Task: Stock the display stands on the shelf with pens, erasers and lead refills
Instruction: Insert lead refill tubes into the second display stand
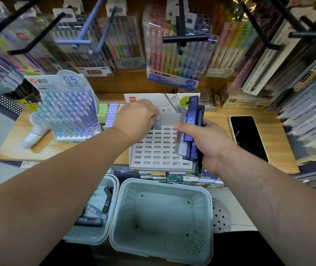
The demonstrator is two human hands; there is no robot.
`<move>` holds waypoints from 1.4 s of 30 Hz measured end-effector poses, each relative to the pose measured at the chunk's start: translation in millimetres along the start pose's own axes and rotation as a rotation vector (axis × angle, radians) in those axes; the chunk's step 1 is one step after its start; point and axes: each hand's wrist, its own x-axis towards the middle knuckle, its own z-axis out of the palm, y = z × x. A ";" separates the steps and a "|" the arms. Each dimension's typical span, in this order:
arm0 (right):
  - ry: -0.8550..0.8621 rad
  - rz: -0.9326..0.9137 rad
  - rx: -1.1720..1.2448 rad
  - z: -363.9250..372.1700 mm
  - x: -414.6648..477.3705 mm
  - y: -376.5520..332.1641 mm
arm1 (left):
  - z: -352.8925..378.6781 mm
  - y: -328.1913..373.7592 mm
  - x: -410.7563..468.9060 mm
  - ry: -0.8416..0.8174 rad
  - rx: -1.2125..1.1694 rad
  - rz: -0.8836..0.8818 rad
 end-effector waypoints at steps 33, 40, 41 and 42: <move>-0.012 -0.033 0.025 19.3 -11.3 -6.2 | -32.2 70.5 -66.8 -0.092 -1.095 -0.520; -0.072 -0.006 0.014 19.7 -13.6 -4.9 | -37.5 65.7 -77.4 -0.099 -1.225 -0.582; -0.078 -0.004 0.018 19.9 -13.4 -4.7 | -38.0 64.8 -78.3 -0.103 -1.246 -0.591; -0.082 -0.002 0.021 20.4 -13.4 -4.7 | -38.7 64.1 -78.8 -0.111 -1.269 -0.600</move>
